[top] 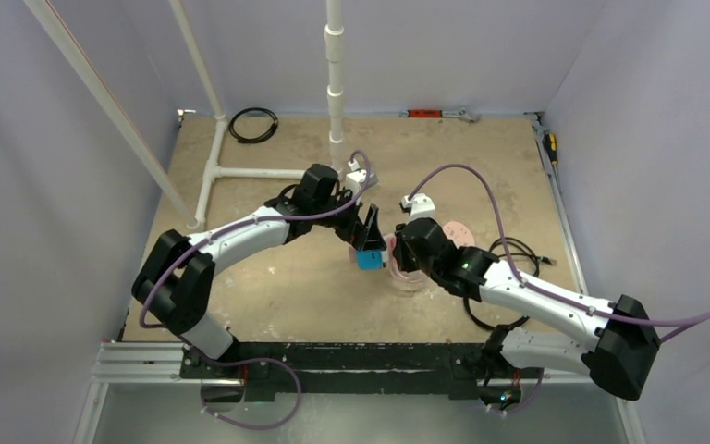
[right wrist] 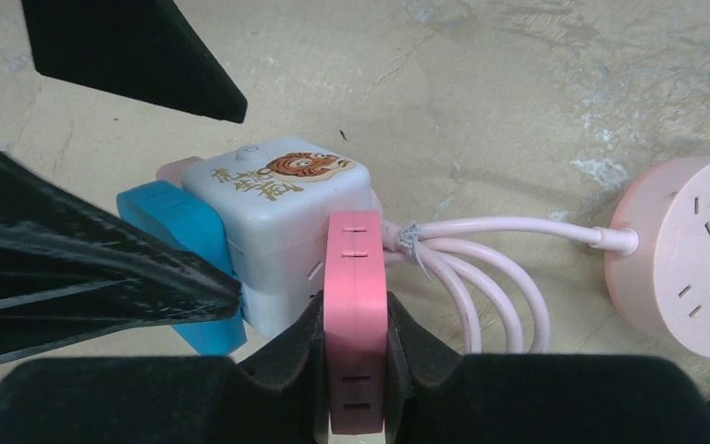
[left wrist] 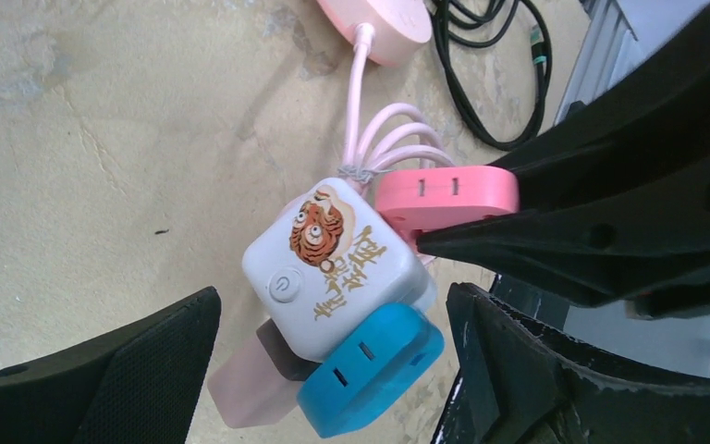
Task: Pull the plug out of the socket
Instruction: Remove the plug from the socket.
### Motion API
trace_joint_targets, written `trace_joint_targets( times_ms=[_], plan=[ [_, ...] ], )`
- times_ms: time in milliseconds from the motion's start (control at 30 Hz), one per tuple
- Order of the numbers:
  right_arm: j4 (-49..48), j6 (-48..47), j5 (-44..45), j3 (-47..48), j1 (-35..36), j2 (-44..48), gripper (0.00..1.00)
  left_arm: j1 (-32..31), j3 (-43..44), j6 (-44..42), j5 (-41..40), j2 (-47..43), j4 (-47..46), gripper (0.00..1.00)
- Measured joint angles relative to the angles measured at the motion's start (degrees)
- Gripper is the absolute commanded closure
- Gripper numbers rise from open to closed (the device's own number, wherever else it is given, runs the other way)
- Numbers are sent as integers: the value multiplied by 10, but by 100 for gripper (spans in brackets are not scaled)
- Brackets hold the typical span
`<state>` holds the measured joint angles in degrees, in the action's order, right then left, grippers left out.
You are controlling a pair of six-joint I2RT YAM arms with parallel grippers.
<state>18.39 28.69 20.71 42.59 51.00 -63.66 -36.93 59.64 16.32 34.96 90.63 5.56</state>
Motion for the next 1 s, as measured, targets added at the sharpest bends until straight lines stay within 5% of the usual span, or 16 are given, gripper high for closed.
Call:
trace_joint_targets(
  times_ms=[400,733,1000],
  plan=[
    [-13,-1,59,0,46,0,100,-3,0,27,16,43,-18,8],
    [-15,-9,86,0,64,-6,100,-3,0,37,34,54,-23,61],
    [-42,-37,68,-30,63,14,100,-2,1,34,40,64,-23,77]
  ],
)
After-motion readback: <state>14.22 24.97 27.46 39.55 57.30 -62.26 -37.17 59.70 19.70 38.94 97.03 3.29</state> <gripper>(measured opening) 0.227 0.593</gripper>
